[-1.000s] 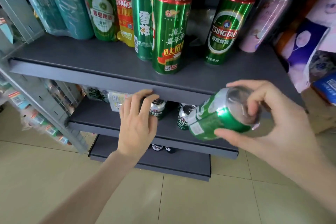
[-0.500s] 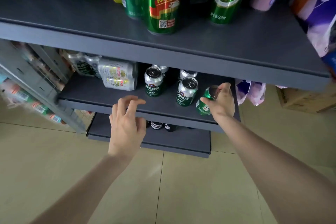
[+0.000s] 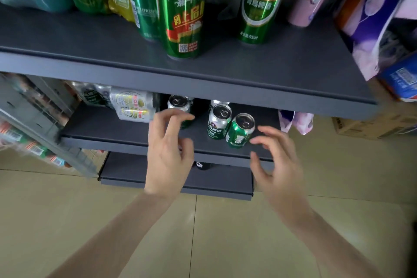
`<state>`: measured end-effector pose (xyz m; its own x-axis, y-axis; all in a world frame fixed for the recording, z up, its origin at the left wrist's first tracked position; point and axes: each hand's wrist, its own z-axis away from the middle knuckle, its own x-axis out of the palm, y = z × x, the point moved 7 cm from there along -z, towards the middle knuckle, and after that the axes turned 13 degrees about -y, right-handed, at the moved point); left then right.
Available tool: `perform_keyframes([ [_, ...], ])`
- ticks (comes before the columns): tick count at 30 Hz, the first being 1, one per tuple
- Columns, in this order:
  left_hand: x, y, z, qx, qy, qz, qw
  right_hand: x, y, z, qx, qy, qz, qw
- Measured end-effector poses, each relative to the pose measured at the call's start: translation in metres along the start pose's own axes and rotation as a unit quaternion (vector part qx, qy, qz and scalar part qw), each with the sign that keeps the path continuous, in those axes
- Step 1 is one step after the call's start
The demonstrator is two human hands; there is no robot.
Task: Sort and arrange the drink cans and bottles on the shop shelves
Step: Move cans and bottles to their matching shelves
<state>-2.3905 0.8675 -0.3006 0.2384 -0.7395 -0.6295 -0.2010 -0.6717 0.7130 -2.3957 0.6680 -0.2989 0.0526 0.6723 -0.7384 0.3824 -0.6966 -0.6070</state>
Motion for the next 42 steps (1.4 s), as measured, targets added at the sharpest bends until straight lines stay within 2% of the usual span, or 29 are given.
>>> perform_keyframes([
  [2,-0.001,0.035,-0.024,0.038,0.012,0.012,0.999,-0.048,-0.027,-0.002,-0.076,0.028,0.052,0.995],
  [4,0.004,0.061,-0.05,0.073,0.012,-0.022,0.997,-0.081,-0.027,-0.023,-0.078,0.031,0.071,0.994],
  [6,0.015,0.074,-0.075,0.064,0.005,-0.075,0.995,-0.098,-0.016,-0.058,-0.05,0.025,0.074,0.996],
  [10,0.038,0.079,-0.099,-0.046,-0.036,-0.217,0.975,-0.127,0.011,-0.142,0.011,0.079,0.072,0.994],
  [13,0.045,0.073,-0.105,-0.1,-0.108,-0.235,0.961,-0.14,0.017,-0.193,0.069,0.114,0.033,0.991],
  [16,0.045,0.073,-0.107,-0.119,-0.163,-0.246,0.948,-0.139,0.026,-0.229,0.151,0.101,-0.008,0.983],
  [20,0.044,0.074,-0.109,-0.126,-0.179,-0.254,0.942,-0.138,0.043,-0.26,0.191,0.09,-0.055,0.976],
  [22,0.044,0.073,-0.109,-0.126,-0.179,-0.256,0.942,-0.139,0.046,-0.264,0.17,0.114,-0.053,0.977],
  [26,0.045,0.072,-0.111,-0.126,-0.175,-0.251,0.944,-0.151,0.034,-0.244,0.083,0.253,-0.066,0.962],
  [31,0.046,0.071,-0.112,-0.127,-0.183,-0.245,0.943,-0.152,0.014,-0.184,0.012,0.311,-0.093,0.946],
  [34,0.043,0.073,-0.112,-0.107,-0.192,-0.217,0.951,-0.148,-0.009,-0.136,-0.002,0.278,-0.124,0.952],
  [38,0.02,0.077,-0.081,-0.045,-0.237,-0.12,0.963,-0.146,-0.06,-0.079,0.019,0.149,-0.188,0.971],
  [40,-0.004,0.076,-0.053,-0.025,-0.283,-0.076,0.956,-0.15,-0.092,-0.066,0.0,0.086,-0.182,0.979],
  [42,-0.044,0.083,-0.033,0.005,-0.289,-0.031,0.957,-0.165,-0.133,-0.061,-0.037,0.046,-0.164,0.985],
])
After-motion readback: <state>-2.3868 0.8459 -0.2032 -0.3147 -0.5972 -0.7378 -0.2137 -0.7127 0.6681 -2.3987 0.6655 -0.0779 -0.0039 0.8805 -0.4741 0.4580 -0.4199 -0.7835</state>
